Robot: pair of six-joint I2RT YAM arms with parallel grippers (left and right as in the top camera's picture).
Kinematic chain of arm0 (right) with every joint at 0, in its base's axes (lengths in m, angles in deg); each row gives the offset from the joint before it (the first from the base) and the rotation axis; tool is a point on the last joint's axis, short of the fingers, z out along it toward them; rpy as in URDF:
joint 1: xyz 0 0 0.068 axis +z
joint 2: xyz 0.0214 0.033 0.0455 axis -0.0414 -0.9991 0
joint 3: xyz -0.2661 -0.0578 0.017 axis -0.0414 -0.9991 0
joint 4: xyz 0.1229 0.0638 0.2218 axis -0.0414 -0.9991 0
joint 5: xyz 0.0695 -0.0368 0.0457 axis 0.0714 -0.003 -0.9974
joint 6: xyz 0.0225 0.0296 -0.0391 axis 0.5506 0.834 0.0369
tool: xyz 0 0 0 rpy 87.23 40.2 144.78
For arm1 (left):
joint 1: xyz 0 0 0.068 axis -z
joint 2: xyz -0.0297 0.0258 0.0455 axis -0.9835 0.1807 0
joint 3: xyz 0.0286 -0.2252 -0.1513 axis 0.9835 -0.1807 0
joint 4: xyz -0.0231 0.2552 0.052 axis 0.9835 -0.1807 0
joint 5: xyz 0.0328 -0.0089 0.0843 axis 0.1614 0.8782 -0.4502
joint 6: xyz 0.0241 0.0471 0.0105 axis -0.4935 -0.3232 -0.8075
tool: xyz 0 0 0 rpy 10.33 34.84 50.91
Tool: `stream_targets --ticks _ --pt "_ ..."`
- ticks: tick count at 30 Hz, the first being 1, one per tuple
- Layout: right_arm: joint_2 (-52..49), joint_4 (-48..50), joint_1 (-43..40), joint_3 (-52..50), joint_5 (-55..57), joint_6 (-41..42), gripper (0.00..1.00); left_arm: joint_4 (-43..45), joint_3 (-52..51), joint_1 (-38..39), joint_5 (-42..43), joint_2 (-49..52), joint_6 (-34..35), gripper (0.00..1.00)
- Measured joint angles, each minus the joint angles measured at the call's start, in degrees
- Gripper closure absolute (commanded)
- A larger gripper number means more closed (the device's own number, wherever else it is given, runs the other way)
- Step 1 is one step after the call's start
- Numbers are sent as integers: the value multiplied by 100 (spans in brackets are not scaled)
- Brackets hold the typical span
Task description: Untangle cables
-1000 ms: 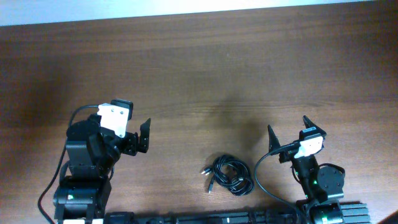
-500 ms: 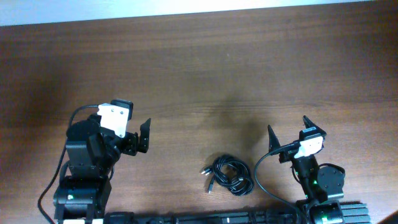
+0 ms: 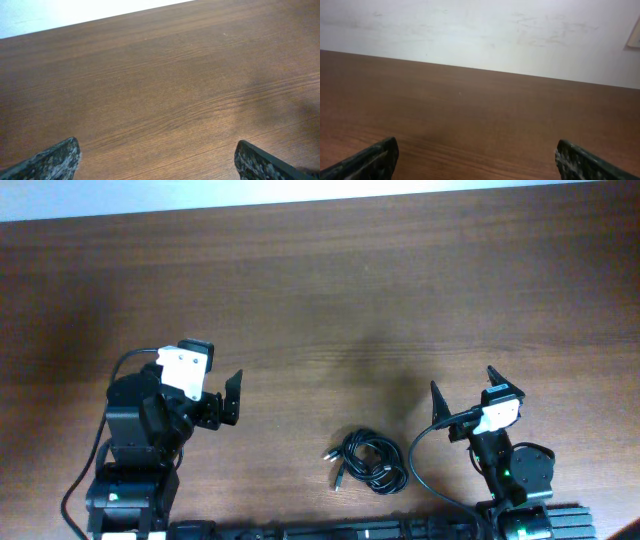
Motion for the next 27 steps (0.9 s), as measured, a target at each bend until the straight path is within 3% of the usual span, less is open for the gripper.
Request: stream_targets --ticks 10,17,20,24,27 --pt "0 0 -2 0 0 0 1 424 2 0 280 2 -17 1" --pt "0 0 0 0 0 2 1 442 4 11 1897 949 -850 1" --pt "0 0 0 0 0 4 1 459 4 348 2236 1405 -1010 1" --pt "0 0 0 0 0 -2 1 645 9 1355 2352 1757 -1058 1" --pt "0 0 0 0 0 -2 1 597 9 1390 2474 1781 -1073 1"
